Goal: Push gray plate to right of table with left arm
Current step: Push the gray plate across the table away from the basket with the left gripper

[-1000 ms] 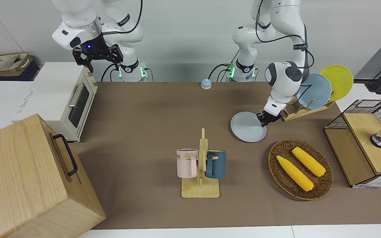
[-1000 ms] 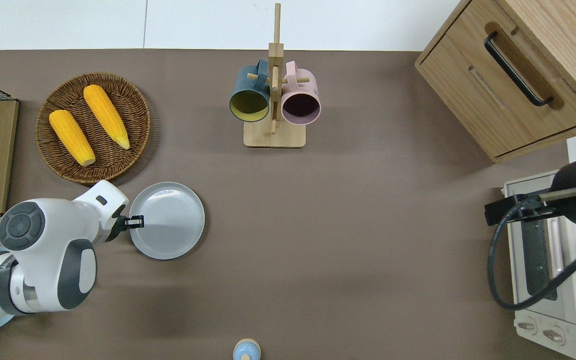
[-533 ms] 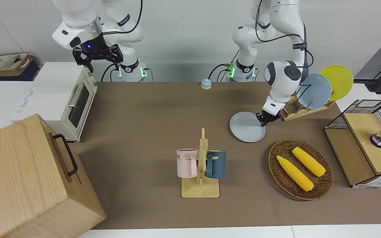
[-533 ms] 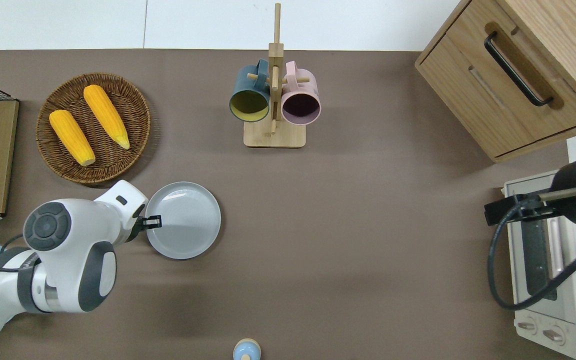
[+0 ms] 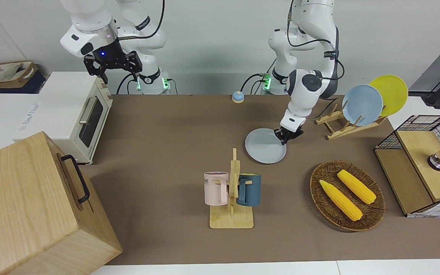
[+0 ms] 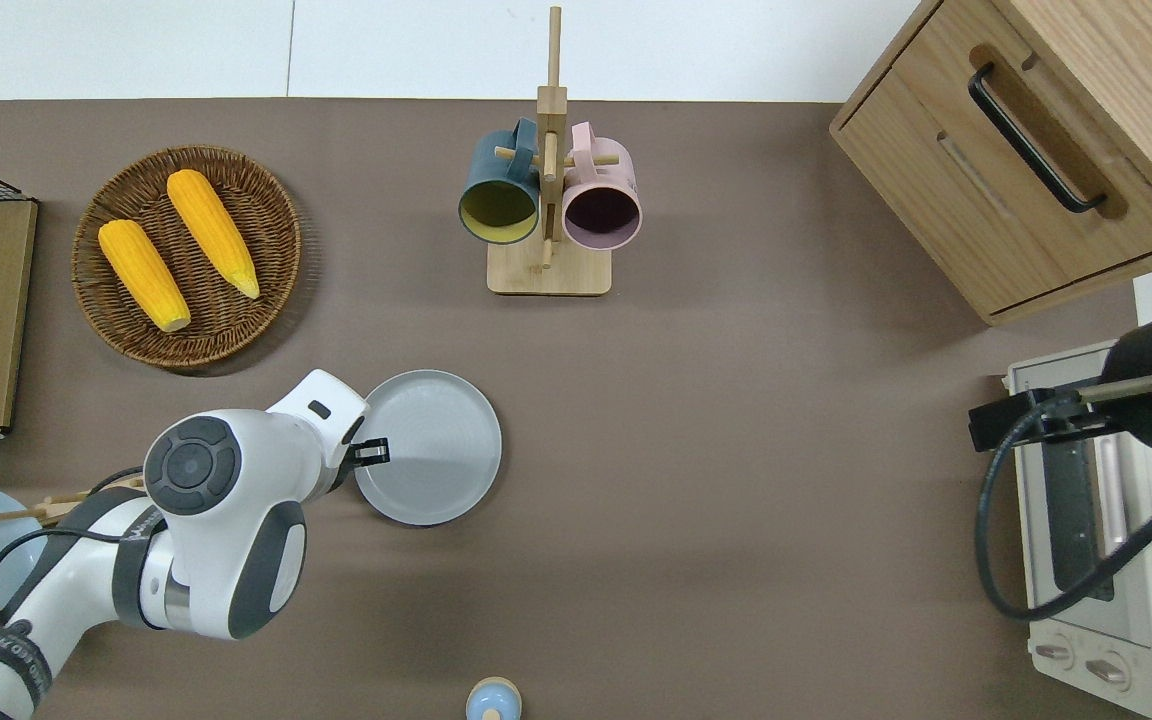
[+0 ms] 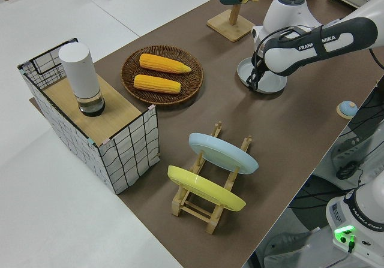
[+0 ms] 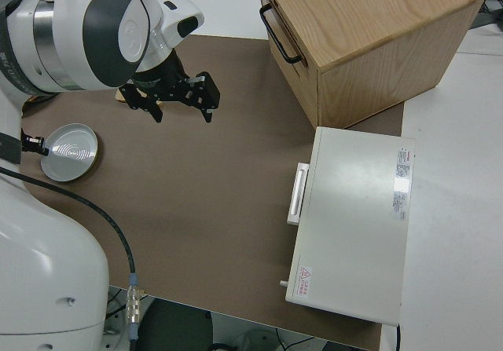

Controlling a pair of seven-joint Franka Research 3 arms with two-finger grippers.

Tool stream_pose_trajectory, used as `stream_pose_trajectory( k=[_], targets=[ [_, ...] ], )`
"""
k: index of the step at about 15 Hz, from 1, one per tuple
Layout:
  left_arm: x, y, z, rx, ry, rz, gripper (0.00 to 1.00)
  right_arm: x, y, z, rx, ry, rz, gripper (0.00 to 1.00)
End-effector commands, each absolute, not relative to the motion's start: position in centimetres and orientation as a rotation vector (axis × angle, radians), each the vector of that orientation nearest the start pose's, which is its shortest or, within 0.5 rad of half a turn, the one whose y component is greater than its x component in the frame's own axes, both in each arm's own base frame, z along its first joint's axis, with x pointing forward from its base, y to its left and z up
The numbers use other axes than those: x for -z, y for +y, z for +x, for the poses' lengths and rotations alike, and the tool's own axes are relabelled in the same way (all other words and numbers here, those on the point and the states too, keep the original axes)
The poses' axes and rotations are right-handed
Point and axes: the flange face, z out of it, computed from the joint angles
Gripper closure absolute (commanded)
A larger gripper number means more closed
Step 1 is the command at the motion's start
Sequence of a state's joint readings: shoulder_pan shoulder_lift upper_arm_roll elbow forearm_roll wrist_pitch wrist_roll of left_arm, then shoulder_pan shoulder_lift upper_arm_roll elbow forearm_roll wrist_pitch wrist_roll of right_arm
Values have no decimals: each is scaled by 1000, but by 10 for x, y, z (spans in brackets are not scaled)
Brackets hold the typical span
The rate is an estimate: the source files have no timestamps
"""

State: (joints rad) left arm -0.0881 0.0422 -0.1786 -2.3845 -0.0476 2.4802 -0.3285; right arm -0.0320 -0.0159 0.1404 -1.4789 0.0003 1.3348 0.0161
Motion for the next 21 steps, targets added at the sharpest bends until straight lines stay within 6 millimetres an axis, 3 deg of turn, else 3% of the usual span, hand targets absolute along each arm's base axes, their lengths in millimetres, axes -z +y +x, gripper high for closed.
stream_pose_trajectory(
  k=[1,5,9,21],
  targets=[
    [-302,-169,472,44,-195,-3192,1000,-660,56,518,-208,-119,-3140,17],
    [-288,-203,465,30,-212,-3200,1000,-660,57,518,-208,-121,-3140,17],
    [-288,-249,454,25,-261,-3211,1000,-660,56,518,-208,-121,-3139,17],
    [-288,-352,426,29,-285,-3253,1000,-660,56,518,-208,-119,-3140,17]
  ],
)
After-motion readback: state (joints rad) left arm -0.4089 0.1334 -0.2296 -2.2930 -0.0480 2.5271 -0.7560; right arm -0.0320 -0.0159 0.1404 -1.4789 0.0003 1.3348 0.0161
